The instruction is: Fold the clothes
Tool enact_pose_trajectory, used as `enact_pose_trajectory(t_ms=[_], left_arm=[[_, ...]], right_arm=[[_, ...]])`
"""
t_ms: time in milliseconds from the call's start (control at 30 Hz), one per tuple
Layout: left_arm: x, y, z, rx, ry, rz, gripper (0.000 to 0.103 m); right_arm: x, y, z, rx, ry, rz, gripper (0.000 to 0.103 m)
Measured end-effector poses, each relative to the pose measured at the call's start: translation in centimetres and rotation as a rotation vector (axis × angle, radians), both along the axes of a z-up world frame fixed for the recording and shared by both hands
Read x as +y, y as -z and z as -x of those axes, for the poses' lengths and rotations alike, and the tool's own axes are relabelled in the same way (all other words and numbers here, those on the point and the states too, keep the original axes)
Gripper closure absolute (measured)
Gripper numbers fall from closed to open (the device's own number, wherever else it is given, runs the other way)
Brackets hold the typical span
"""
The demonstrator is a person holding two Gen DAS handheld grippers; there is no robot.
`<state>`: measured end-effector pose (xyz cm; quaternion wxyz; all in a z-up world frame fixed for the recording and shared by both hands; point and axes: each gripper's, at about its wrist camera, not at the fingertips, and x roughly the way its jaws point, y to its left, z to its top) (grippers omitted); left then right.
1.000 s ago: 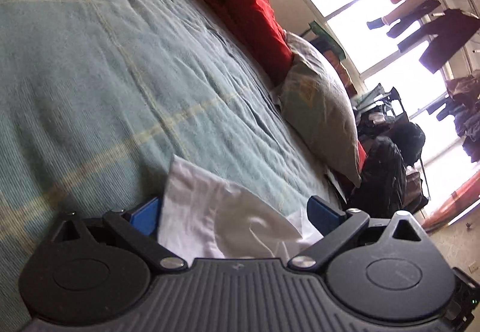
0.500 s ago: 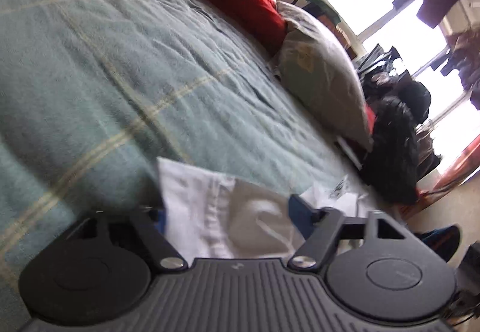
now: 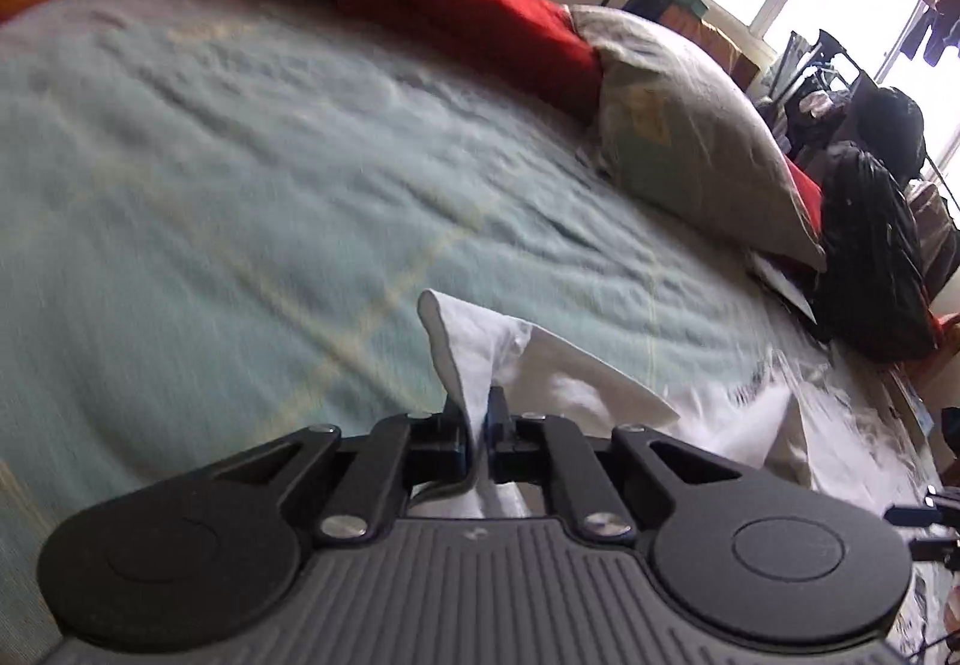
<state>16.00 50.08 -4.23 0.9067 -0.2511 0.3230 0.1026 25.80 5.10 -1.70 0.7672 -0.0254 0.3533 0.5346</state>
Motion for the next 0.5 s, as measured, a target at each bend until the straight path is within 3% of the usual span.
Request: enact_pose_trajectory(t_ms=[267,500], left_arm=[[3.0,-4.4,-5.1,-0.015,-0.058,-0.117,0.098],[3.5,-6.0,-8.6,-0.036,-0.065,-0.154,0.098]], right_arm=[[-1.8,0.2,-2.0,-0.02,0.083,-0.002,0.055],[-2.7,0.7,-3.4,-0.015,0.135,0.012,0.055]])
